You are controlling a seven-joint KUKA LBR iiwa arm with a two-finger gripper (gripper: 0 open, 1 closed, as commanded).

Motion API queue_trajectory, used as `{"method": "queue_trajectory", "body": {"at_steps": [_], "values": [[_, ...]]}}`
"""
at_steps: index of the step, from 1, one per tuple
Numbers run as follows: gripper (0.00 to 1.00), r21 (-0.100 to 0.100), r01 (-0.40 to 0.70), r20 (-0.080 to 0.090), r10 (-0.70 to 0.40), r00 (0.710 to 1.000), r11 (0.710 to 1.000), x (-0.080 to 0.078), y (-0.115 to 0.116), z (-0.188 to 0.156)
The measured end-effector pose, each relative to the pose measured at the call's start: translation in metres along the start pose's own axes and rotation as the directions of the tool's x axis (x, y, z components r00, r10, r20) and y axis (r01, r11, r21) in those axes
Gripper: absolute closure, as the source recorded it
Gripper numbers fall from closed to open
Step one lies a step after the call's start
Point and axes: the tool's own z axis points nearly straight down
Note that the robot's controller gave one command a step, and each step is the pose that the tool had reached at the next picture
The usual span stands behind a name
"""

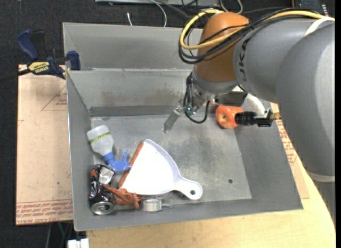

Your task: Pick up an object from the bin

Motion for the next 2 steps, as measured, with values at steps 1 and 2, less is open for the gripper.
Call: {"method": "queue_trajectory", "body": {"at_steps": [1, 2], "values": [[0.0, 0.01, 0.141, -0.015, -0.141, 0.99, 0.99, 0.059, -0.001, 0.03], [0.0, 0.006, 0.121, -0.011, -0.121, 0.993, 0.993, 0.042, 0.001, 0.025]]}}
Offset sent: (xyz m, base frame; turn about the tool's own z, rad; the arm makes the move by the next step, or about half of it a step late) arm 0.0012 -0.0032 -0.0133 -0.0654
